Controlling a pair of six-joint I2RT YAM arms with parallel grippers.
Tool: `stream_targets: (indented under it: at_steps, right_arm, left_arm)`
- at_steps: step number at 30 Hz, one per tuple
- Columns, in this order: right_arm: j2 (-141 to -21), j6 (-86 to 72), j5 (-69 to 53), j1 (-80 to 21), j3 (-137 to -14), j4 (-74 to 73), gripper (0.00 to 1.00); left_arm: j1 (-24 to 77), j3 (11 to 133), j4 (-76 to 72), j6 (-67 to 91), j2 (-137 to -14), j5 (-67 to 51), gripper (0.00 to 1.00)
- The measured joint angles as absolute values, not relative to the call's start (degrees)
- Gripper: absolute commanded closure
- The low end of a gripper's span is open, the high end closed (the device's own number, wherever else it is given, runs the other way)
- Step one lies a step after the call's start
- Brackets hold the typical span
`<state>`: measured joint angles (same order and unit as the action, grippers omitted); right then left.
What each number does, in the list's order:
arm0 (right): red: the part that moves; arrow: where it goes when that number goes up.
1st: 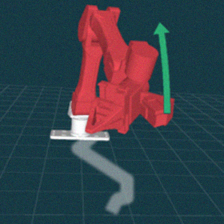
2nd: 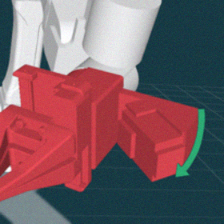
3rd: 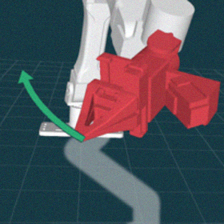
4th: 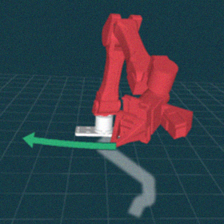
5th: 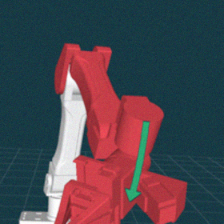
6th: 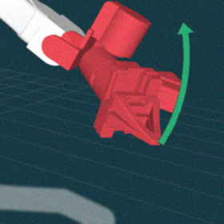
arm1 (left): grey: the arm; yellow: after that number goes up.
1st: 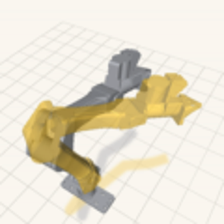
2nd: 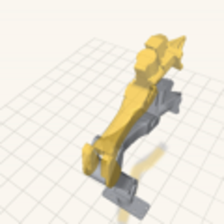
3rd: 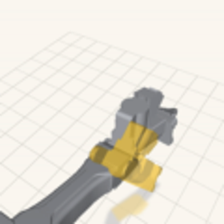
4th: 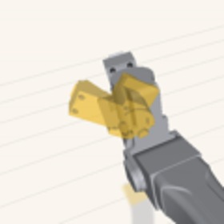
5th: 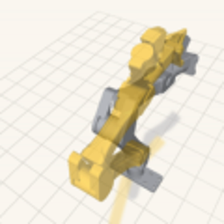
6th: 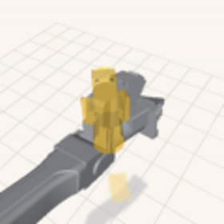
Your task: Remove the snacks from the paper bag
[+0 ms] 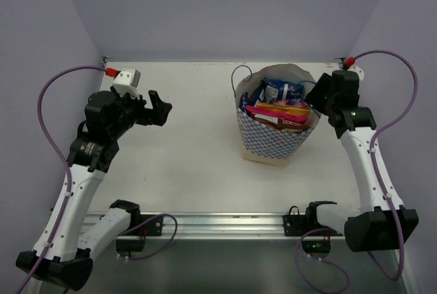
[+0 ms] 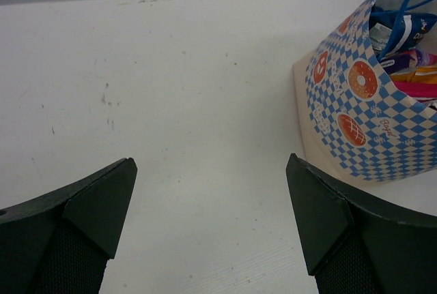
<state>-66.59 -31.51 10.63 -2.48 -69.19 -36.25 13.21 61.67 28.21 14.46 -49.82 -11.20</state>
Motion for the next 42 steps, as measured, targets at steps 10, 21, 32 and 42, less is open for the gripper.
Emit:
stream_targets:
  at_steps: [10, 21, 32, 42]
  right_arm:
    - [-56.0, -27.8, 9.2, -2.5, -67.8, -33.3, 0.11]
    - [-40.2, -22.5, 9.3, -3.9, -63.6, -30.3, 0.01]
    - [-55.5, -19.1, 12.1, -10.3, -63.0, -31.9, 0.01]
    - [-63.1, -21.9, 19.0, -5.8, -62.4, -32.4, 0.16]
  left_arm:
    - [13.2, 63.1, 29.0, 14.4, -49.8, -12.0, 0.0]
    - [13.2, 63.3, 31.2, 14.4, -49.5, -12.0, 0.0]
    - [13.2, 63.3, 31.5, 14.4, -49.3, -12.0, 0.0]
    - [13.2, 63.3, 32.3, 14.4, -48.9, -12.0, 0.0]
